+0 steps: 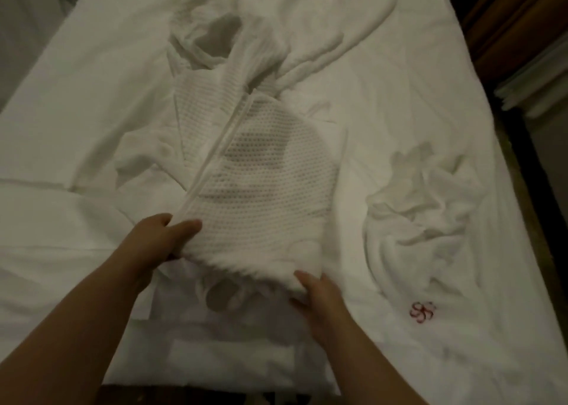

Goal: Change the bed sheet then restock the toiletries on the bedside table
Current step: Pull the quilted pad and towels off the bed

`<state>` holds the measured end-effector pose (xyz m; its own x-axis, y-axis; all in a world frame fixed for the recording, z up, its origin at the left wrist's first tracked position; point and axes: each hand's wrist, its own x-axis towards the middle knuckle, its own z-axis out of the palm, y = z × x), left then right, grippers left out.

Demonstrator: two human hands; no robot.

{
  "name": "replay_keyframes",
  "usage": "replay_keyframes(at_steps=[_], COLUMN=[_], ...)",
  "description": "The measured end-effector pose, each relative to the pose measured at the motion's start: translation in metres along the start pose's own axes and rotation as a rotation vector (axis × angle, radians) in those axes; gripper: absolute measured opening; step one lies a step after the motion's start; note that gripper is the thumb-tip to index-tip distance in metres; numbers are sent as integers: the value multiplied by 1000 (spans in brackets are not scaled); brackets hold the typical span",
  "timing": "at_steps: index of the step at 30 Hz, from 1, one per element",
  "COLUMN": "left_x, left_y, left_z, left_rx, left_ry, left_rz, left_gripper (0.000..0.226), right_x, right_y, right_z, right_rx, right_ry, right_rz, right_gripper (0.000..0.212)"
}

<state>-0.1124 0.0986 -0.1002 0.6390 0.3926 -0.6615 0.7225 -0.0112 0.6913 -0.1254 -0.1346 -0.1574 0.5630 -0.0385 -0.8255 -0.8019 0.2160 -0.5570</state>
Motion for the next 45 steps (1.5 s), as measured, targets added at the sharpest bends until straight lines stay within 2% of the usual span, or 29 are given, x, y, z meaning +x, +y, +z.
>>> replay_keyframes(at_steps=[2, 4, 6, 8, 10, 12, 15, 18, 19, 20, 22, 24, 25, 28, 29, 31, 33, 34, 36, 37, 38, 39, 40, 41, 42, 43, 45], left_x=[-10, -23, -39, -50, -59, -62, -60, -71, -79, -85, -93, -96, -96, -90, -83, -73, -61, -56, -42, -35, -27, -17, -6, 4, 14, 26, 48], left_y=[4, 1, -18, -55, -94, -117, -120, -120, -122, -126, -130, -126, -116, -70, -55, -25, 4, 20, 45, 57, 64, 69, 70, 72, 74, 75, 78], left_z=[4, 17, 39, 60, 76, 84, 83, 77, 76, 75, 70, 65, 63, 58, 55, 50, 49, 50, 49, 49, 52, 57, 64, 73, 83, 91, 103], left_rx=[-87, -132, -142, -120, -108, -90, -32, 46, 103, 147, 251, 262, 221, -2, -46, -130, -208, -275, -482, -564, -591, -530, -401, -225, -83, 4, 63], left_ry=[-14, -33, -81, -122, -151, -129, -113, -226, -263, -275, -237, -187, -186, -249, -292, -353, -364, -356, -383, -428, -472, -491, -458, -381, -295, -216, -96], left_rz=[39, 32, -16, -82, -158, -191, -153, -234, -255, -268, -187, -60, -6, 81, 58, 18, 14, -1, -64, -84, -88, -59, -5, 67, 134, 182, 209], left_gripper=[13, 13, 13, 4, 24, 27, 20, 15, 20, 34, 81, 108, 103, 29, 23, 24, 25, 25, 17, 9, 11, 16, 21, 28, 29, 28, 23], right_x=[-10, -26, -38, -40, -40, -36, -34, -41, -49, -59, -78, -90, -93, -96, -94, -87, -79, -74, -63, -54, -43, -29, -13, 3, 18, 33, 54], right_y=[-21, -38, -41, -26, 3, 26, 35, 46, 51, 56, 57, 45, 34, -7, -23, -54, -83, -97, -121, -131, -140, -149, -158, -165, -172, -177, -183], right_z=[-10, -32, -60, -85, -103, -115, -121, -131, -136, -140, -143, -144, -143, -133, -130, -125, -119, -115, -104, -97, -89, -82, -77, -73, -70, -67, -60], right_rx=[-55, -250, -442, -539, -486, -354, -302, -385, -425, -475, -529, -541, -498, -229, -159, -34, 127, 125, -159, -378, -579, -755, -916, -1020, -1064, -991, -754], right_ry=[44, 158, 305, 363, 323, 273, 293, 378, 397, 400, 344, 251, 203, 10, -59, -193, -341, -380, -310, -202, -68, 54, 150, 201, 201, 170, 86], right_rz=[-180, -360, -434, -348, -178, -78, -114, -131, -132, -145, -200, -293, -332, -327, -317, -309, -298, -295, -376, -452, -534, -596, -627, -646, -656, -655, -551], right_gripper=[14, 10, 13, 20, 23, 24, 22, 31, 37, 45, 57, 58, 53, 22, 28, 47, 58, 60, 51, 40, 26, 12, 9, 20, 31, 37, 32])
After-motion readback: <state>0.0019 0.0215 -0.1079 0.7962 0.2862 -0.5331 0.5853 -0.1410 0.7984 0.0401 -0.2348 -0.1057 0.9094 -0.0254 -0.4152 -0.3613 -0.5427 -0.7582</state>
